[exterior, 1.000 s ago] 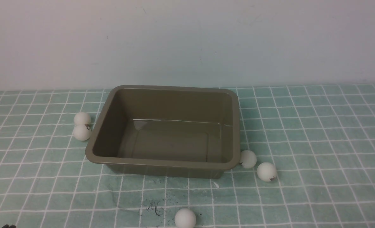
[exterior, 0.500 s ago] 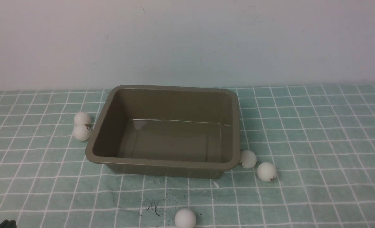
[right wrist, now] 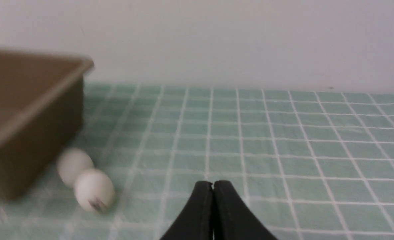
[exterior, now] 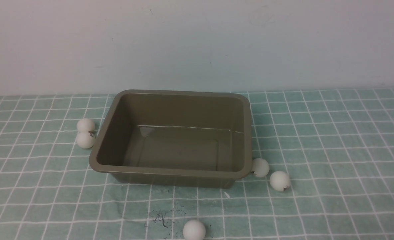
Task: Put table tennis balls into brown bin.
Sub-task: 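Reach for and grasp a ping pong ball on the table beside the basket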
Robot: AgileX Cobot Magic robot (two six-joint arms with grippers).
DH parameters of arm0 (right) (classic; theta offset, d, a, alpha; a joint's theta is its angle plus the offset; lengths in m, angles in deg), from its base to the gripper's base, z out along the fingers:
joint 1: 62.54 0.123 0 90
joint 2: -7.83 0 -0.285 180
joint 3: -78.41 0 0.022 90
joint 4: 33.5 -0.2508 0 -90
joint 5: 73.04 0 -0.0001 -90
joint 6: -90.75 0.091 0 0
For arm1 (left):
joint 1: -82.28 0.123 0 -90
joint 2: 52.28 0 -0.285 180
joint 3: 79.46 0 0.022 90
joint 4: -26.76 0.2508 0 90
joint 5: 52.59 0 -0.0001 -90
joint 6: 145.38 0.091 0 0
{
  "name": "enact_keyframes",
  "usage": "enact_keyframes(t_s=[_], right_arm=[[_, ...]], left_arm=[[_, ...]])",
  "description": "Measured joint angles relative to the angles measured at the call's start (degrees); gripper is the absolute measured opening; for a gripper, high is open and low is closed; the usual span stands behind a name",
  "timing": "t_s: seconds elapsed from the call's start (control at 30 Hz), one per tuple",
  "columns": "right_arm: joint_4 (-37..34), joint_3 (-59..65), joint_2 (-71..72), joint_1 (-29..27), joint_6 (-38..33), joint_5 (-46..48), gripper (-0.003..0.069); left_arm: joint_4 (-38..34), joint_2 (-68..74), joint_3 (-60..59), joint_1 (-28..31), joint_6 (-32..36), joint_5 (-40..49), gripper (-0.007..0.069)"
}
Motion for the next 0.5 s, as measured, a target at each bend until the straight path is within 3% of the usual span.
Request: enact_keyframes(t_s=[0.1,0.13,0.2,0.23,0.27,0.43,0.5], right_arm=[[-14.5,0.0,0.0,0.0,7.2,-9.2,-0.0015],[-14.5,0.0,0.0,0.0,7.2,-9.7,-0.0015],[-22.2,0.0,0.0,0.0,9.6,-13.2,-0.0015],[-26.3,0.0,0.0,0.0,10.1,-15.5,-0.0015],[-28.1,0.0,0.0,0.0,10.1,-16.3,-0.0015],[-32.6,-0.1,0.0,0.0,10.0,-15.3,-0.0015],[-33.1,-2.3,0.0,0.1,9.2,-6.4,-0.0015]], left_arm=[[3.5,11.5,11.6,0.0,2.6,16.9,-0.0005],[4.0,12.5,12.3,0.0,2.6,18.2,-0.0005],[5.9,20.5,17.4,0.0,4.0,26.9,-0.0005],[8.9,30.1,24.1,0.0,6.8,38.7,-0.0005],[10.9,35.2,26.8,0.0,8.4,43.4,-0.0005],[17.6,54.2,33.3,0.0,10.9,53.0,-0.0005],[18.3,62.8,36.5,0.0,10.9,54.2,-0.0005]])
